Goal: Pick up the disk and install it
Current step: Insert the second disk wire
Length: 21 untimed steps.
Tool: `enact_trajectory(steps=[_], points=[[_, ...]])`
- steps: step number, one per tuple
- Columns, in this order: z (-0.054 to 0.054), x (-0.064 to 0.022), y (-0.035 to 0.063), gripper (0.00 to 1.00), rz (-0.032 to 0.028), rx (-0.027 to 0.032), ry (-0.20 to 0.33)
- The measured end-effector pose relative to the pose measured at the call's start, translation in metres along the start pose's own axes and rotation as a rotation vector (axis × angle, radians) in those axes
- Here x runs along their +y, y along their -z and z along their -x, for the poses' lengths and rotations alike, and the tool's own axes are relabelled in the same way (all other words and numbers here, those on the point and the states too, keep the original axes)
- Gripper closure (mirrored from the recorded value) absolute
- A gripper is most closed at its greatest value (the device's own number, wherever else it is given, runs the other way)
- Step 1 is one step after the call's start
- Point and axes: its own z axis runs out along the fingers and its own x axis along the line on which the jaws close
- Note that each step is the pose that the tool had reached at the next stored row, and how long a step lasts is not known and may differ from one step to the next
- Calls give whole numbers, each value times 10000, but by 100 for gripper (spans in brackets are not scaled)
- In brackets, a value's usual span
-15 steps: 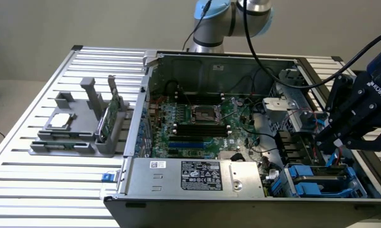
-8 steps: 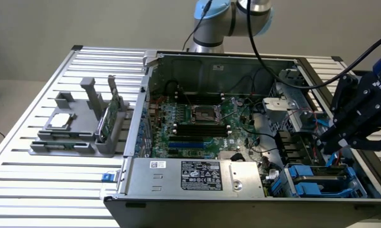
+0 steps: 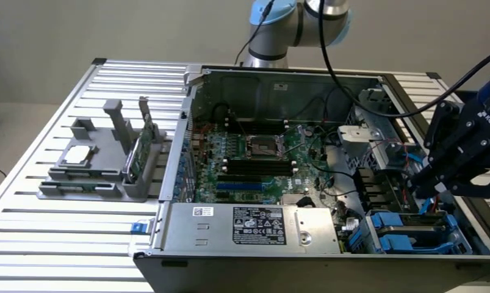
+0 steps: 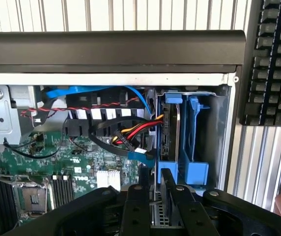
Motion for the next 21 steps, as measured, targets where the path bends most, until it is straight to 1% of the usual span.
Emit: enact_trajectory(steps=[9, 14, 15, 16, 21], points=[[-2, 61, -81, 75, 1, 1, 0], [-3, 78, -128, 75, 6, -1, 0], [-3, 80, -137, 78, 7, 0, 0], [-3, 82, -144, 84, 9, 0, 0], [-2, 87, -164, 84, 16, 7, 2]])
